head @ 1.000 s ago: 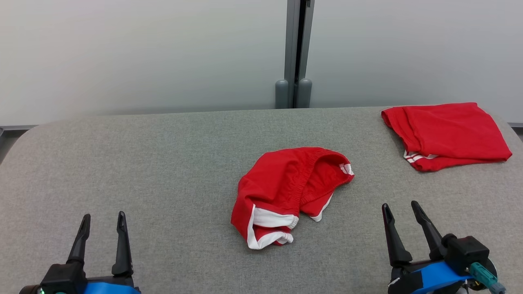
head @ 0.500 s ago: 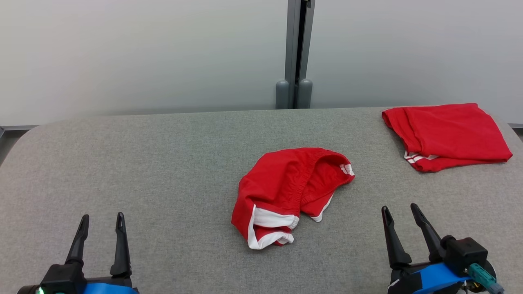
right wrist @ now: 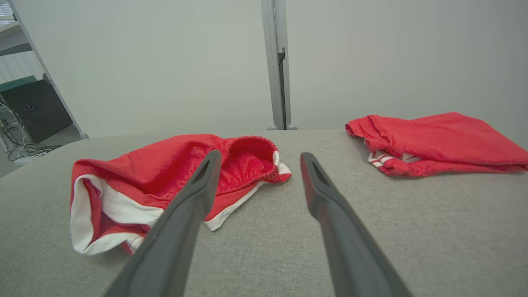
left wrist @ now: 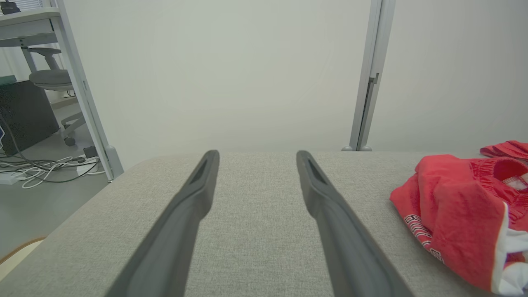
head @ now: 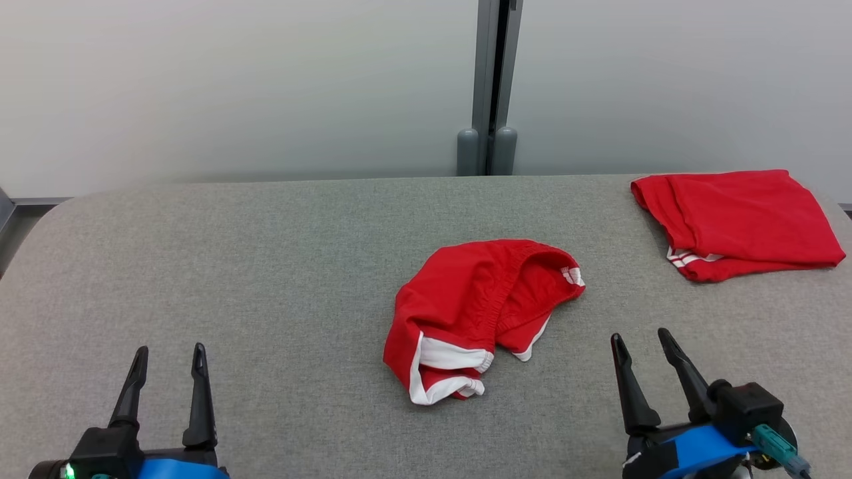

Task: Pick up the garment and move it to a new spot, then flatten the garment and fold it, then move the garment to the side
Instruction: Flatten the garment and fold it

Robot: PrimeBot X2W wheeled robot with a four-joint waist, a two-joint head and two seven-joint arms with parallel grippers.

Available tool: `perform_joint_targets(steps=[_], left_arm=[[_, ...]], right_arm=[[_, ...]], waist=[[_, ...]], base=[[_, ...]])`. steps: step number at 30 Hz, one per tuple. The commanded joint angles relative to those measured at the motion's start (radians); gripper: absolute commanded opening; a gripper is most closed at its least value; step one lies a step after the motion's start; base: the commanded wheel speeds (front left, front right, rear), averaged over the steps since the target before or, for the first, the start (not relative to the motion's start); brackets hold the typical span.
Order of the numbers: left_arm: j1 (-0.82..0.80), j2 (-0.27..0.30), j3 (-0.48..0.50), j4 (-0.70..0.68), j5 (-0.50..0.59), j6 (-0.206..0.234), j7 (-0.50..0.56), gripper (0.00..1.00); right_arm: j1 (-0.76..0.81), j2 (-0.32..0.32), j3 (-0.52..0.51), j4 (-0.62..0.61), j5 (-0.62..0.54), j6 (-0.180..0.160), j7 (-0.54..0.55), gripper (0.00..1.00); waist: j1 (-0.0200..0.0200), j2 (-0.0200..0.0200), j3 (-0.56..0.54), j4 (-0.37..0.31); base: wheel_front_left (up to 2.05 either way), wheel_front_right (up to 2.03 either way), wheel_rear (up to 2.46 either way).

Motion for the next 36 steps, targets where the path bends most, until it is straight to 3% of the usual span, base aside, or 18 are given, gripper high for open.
perform_joint_targets(steps=[1, 9, 18, 36], left_arm=[[-0.019, -0.001, -0.004, 0.0, 0.008, -0.006, -0.004, 1.0], [-0.058, 0.001, -0.027, -0.002, 0.007, -0.009, -0.004, 1.0], [-0.115, 0.005, -0.068, 0.007, -0.007, -0.01, -0.005, 1.0], [-0.187, 0.017, -0.11, 0.017, -0.037, -0.007, -0.004, 1.0]], right_arm=[[-0.022, -0.002, 0.011, -0.001, 0.009, 0.0, -0.004, 1.0], [-0.148, -0.001, 0.102, 0.034, -0.008, 0.0, -0.004, 1.0], [-0.301, -0.002, 0.201, 0.224, 0.024, 0.0, -0.004, 1.0], [-0.386, -0.002, 0.318, 0.522, 0.171, 0.0, -0.004, 1.0]], waist=[[0.0, 0.0, 0.002, 0.004], [0.0, 0.0, 0.041, 0.034], [0.0, 0.0, 0.094, 0.08], [0.0, 0.0, 0.188, 0.136]], base=[[0.0, 0.0, 0.0], [0.0, 0.0, 0.0], [0.0, 0.0, 0.0], [0.0, 0.0, 0.0]])
